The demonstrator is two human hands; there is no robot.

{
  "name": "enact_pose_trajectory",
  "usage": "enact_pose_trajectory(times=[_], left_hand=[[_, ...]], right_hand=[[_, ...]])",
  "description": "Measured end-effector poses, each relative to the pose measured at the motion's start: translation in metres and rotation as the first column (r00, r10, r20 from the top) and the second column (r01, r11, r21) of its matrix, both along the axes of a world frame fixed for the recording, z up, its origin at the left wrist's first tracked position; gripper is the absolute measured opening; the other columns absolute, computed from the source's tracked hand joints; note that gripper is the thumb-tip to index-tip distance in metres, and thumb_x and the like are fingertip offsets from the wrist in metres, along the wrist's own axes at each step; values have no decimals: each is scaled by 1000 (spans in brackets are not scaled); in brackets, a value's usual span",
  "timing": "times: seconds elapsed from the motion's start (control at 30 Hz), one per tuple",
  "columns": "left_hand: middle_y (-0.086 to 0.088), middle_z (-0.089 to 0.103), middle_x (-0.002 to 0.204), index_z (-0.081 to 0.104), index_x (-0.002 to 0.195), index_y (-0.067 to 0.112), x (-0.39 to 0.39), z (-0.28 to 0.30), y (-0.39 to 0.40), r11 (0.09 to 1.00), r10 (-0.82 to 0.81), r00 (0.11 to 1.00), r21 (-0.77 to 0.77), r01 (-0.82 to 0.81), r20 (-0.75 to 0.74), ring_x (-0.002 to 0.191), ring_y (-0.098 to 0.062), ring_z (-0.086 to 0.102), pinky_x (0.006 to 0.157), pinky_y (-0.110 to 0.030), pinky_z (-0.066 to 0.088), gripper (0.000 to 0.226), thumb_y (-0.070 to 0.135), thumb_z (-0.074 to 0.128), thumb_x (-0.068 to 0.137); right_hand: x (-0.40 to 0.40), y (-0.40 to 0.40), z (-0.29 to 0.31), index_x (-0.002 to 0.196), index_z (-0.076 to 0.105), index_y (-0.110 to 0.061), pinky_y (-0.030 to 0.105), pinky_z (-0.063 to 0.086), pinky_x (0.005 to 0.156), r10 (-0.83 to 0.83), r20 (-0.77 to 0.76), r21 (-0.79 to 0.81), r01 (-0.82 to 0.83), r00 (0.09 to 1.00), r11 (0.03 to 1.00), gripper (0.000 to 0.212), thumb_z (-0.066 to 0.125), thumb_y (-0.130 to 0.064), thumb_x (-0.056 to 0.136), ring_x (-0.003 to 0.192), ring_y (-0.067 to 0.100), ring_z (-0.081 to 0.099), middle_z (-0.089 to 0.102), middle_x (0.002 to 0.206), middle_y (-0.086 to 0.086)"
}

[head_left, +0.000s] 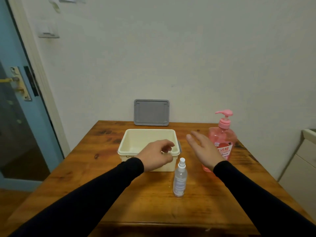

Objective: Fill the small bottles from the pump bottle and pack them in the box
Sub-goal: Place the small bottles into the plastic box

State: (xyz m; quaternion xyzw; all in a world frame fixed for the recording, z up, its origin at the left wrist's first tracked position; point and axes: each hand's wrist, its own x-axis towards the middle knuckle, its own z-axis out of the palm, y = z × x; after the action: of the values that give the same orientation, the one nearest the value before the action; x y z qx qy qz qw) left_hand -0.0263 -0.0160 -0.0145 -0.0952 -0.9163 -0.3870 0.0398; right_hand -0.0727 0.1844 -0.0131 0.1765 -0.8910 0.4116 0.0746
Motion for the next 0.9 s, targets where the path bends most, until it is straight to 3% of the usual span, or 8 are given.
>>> enact_pose_trajectory(times=[0.13, 0.2, 0.3, 0.43, 0.77, 0.9], left_hand=[[17, 56, 112, 50, 129, 32, 14, -15, 12, 996, -93, 994, 6, 92, 59, 101, 0, 53, 85, -18, 44, 63, 49, 66, 70], [18, 58, 110, 52, 123, 34, 19, -24, 19, 994, -110, 993, -15, 111, 42, 98, 2, 54, 85, -20, 47, 60, 52, 68, 68], [17, 60, 101, 55, 112, 34, 23, -37, 27, 996, -93, 995, -1, 93, 23, 91, 2, 56, 82, -23, 50, 51, 51, 71, 66], [18, 60, 97, 53, 108, 35, 23, -49, 32, 998, -55, 998, 24, 54, 29, 85, 4, 55, 76, -18, 48, 40, 43, 72, 73], [16, 61, 101, 52, 112, 35, 22, -51, 30, 996, -71, 997, 60, 69, 36, 89, -2, 58, 83, -29, 51, 44, 35, 76, 75], [18, 61, 103, 50, 116, 40, 22, -39, 24, 992, -86, 995, 91, 82, 40, 87, 3, 57, 77, -18, 49, 47, 38, 75, 77]], right_hand=[[7, 3, 0, 145, 37, -24, 31, 25, 105, -12, 0, 2, 12, 1000, 1000, 68, 33, -65, 90, 137, 15, 32, 36, 151, 0], [9, 4, 0, 144, 37, -24, 32, 26, 105, -13, 0, -2, 13, 1000, 1000, 68, 33, -65, 90, 137, 15, 32, 37, 150, 0], [12, 5, 0, 144, 38, -23, 33, 25, 107, -10, -3, -6, 10, 1000, 1000, 68, 34, -64, 90, 137, 15, 32, 38, 150, 0], [15, 5, -1, 144, 38, -24, 35, 26, 109, -20, 0, -2, 20, 1000, 1000, 67, 34, -64, 91, 136, 15, 32, 38, 149, 0], [13, 1, -3, 144, 39, -25, 34, 29, 107, -11, 10, 0, 11, 1000, 1000, 63, 34, -61, 93, 134, 16, 35, 39, 149, 0], [8, 0, -5, 144, 37, -25, 31, 27, 104, -9, 13, 15, 9, 1000, 1000, 64, 33, -62, 92, 135, 15, 34, 38, 149, 0]])
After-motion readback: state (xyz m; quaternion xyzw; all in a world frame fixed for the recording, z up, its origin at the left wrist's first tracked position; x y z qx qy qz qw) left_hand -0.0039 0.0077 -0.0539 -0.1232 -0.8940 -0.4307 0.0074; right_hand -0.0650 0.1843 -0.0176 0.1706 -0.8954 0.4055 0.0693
